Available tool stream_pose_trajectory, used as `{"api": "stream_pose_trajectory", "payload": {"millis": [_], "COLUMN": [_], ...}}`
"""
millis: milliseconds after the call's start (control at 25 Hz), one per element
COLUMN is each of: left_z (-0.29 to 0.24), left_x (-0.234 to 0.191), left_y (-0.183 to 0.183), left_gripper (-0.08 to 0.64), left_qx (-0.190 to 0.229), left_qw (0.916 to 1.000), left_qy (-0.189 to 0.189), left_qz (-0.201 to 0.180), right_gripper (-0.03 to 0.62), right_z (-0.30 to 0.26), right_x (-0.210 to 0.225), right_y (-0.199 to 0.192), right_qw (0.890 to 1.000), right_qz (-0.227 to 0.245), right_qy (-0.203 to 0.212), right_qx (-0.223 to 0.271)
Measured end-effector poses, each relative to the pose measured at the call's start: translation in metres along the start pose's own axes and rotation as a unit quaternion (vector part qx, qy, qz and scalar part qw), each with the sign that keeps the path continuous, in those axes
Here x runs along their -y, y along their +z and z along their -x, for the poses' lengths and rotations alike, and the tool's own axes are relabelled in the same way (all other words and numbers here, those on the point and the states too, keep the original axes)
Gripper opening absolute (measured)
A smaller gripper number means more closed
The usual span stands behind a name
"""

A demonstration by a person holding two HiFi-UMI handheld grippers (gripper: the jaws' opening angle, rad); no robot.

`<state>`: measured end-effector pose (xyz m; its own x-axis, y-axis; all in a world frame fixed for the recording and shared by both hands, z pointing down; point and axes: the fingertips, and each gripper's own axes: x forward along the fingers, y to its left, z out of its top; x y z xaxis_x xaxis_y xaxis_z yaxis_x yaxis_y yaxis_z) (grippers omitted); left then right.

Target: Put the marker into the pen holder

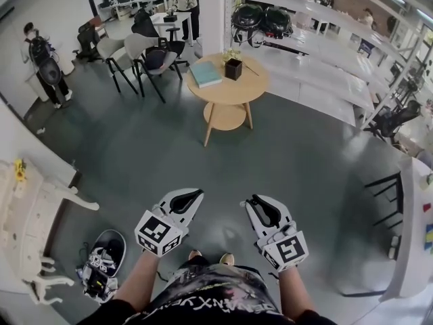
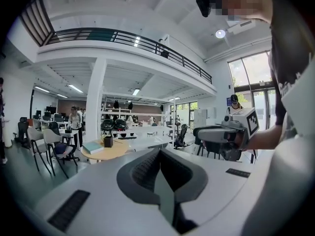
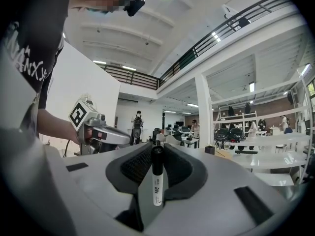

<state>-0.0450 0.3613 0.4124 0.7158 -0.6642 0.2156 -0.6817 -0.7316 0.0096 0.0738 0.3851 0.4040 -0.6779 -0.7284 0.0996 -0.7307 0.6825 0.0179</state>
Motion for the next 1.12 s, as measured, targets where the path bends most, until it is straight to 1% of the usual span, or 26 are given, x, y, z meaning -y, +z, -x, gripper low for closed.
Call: {"api": "stream_pose_trajectory", "payload": {"millis": [560, 1120], "left_z": [-0.005, -0.015], "left_x": [0.040, 0.031], "left_y": [-0.005, -0.014], "left_gripper": [0.019, 0.018], "left_qx": [-0.003, 0.005], "left_qw": [0.9999, 0.9999], "left_qy": [-0.005, -0.005], "left_qz": [-0.010, -0.010], "right_gripper": [0.075, 0.075], "right_z": [0.032, 0.019], "right_x": [0.003, 0.007], "right_y": [-0.007, -0.017], "right_qw": [1.000, 1.000], "right_qz": [0.005, 0.010], "right_qy": [-0.001, -0.001], "right_qx": [0.010, 0.010]}}
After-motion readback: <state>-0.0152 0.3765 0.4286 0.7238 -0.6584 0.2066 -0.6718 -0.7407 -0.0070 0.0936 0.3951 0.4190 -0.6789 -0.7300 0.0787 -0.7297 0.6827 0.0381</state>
